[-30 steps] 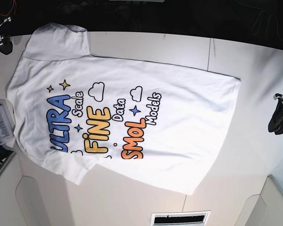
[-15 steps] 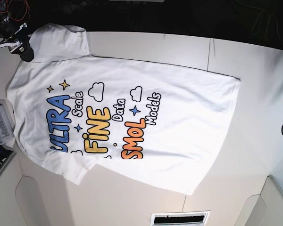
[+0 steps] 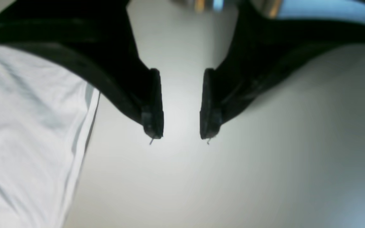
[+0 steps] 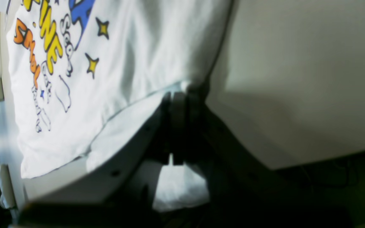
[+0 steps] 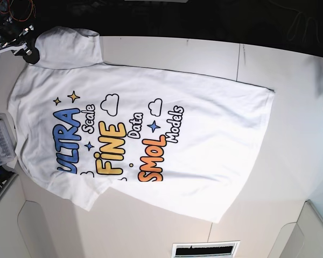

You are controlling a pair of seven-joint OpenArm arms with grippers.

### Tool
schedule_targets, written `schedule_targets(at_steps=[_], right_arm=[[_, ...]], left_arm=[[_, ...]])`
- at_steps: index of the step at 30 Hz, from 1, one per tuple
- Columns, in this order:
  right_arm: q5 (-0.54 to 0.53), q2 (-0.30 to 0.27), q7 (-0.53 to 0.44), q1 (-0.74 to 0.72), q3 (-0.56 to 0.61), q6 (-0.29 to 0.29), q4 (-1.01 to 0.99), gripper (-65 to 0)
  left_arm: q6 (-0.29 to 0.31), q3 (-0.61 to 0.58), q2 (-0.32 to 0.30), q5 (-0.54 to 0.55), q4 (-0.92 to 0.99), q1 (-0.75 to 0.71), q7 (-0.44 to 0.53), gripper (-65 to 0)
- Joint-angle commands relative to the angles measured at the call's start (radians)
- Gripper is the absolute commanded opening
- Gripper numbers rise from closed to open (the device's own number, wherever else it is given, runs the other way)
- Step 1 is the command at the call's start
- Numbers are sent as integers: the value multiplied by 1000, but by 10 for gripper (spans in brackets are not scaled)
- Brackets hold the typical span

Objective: Layout the t-shirt on the table in an organized manner, then fold the t-shirt properly
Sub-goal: 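Move both grippers to the long side edge of the white shirt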

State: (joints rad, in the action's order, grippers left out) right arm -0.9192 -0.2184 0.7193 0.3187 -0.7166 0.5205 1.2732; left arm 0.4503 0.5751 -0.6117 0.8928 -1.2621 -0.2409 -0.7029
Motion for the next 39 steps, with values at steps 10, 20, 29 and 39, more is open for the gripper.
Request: schedule_targets(at_steps=[10, 20, 29, 39], right_arm=[[-31, -14, -4, 3, -3, 7, 14, -650], [-42, -14, -9, 3, -3, 8, 16, -650], [-95, -14, -8, 3, -3, 45, 16, -650], [-95, -14, -8, 3, -3, 45, 16, -650]], left_arm=[[89, -119, 19, 174, 0, 6, -66, -413], [89, -212, 114, 144, 2, 12, -47, -413], [84, -212, 132, 46, 5, 42, -11, -413], [54, -212, 134, -25, 19, 47, 17, -413]])
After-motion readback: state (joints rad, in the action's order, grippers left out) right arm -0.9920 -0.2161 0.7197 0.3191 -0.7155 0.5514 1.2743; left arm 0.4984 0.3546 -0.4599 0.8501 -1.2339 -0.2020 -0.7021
